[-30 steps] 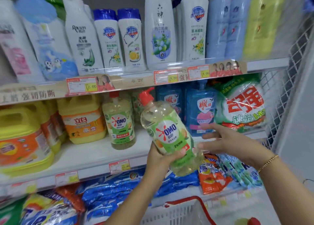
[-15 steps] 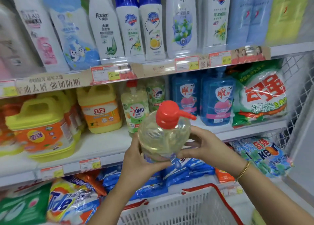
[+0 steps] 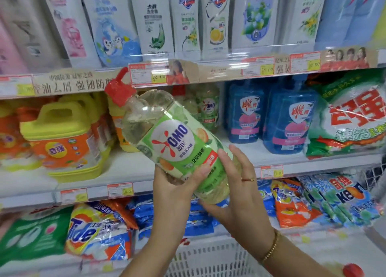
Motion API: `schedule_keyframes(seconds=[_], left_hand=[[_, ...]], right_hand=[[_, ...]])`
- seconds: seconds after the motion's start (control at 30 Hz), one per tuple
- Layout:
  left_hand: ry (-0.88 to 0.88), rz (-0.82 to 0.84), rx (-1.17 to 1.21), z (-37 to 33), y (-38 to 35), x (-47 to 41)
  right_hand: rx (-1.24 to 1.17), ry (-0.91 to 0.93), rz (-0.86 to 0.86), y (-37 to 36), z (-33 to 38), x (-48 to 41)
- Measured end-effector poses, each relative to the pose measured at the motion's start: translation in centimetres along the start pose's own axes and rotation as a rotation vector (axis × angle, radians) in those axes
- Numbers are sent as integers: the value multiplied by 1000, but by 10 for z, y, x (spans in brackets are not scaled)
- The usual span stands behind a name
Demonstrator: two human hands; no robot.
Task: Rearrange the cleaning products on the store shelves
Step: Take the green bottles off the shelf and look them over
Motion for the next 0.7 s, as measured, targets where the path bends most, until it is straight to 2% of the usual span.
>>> schedule_keyframes(seconds=[0.13, 0.23, 0.4, 0.53, 0.7], left_hand=[[24, 88, 75, -4, -3, 1], [71, 189, 195, -7, -9, -6], [127, 283, 370, 1, -13, -13], [219, 297, 479, 11, -12, -16], [186, 352, 514, 1, -9, -20]], right_hand=[[-26, 44, -59, 22, 6, -15], [-152, 35, 21, 34, 9, -21], [-721, -233, 286, 16, -3, -10], [-977, -340, 391, 12, -17, -10], [-1471, -647, 621, -18, -11, 12]])
Point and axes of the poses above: each hand's wrist, its own x-axis away from the middle knuckle, its own y-axis out of the back of the hand, z = x × y, the point moved 9 cm from there along -x, towards the middle knuckle, and after that the axes turned 2 degrees about x, right-handed, at the moved point
